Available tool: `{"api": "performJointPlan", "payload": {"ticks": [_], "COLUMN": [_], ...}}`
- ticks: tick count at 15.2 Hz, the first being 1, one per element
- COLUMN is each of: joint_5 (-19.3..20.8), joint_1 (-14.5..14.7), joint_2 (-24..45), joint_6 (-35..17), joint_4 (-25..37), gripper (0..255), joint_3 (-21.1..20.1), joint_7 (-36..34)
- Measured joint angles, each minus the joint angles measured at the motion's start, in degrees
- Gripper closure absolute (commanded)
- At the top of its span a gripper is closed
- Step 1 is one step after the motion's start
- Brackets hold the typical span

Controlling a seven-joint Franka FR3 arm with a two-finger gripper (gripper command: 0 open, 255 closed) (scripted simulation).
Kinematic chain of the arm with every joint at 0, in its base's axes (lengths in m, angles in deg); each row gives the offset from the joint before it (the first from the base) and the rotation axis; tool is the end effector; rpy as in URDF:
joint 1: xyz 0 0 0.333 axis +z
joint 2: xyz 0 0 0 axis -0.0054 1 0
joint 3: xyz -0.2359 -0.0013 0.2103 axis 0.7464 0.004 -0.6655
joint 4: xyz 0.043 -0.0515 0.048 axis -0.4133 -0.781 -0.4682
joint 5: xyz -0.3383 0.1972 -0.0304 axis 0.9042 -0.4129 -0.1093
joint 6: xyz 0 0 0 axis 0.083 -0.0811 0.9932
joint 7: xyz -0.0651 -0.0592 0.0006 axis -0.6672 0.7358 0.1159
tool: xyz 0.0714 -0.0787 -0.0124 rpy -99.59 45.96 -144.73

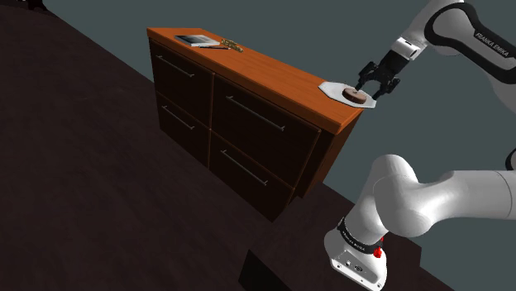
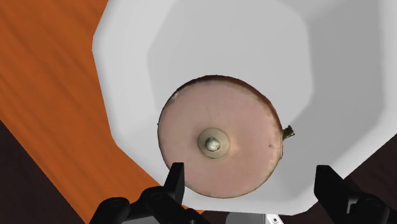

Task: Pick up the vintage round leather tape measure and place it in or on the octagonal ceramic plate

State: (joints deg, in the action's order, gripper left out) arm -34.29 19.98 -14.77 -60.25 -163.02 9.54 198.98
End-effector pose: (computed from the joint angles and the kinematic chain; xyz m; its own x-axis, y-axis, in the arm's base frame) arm 0.1950 -0.3399 0.5978 -0.6860 0.7268 -0.0341 0.6915 0.6658 0.2802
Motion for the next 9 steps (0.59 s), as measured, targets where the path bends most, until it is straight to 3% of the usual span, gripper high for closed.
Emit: {"api": "performJointPlan", "payload": {"ticks": [4, 5, 9], "joint_5": [0.06, 0.06, -1.43], "joint_1": [-0.08, -0.08, -0.11], "joint_2": [-0.12, -0.12, -0.32], "joint_6": [-0.14, -0.14, -0.83], "joint_4": [-0.26, -0.27, -0.21], "gripper": [0, 255, 255], "joint_3": [0.02, 0.02, -0.51], "joint_7": [-0.03, -0.03, -0.08]}}
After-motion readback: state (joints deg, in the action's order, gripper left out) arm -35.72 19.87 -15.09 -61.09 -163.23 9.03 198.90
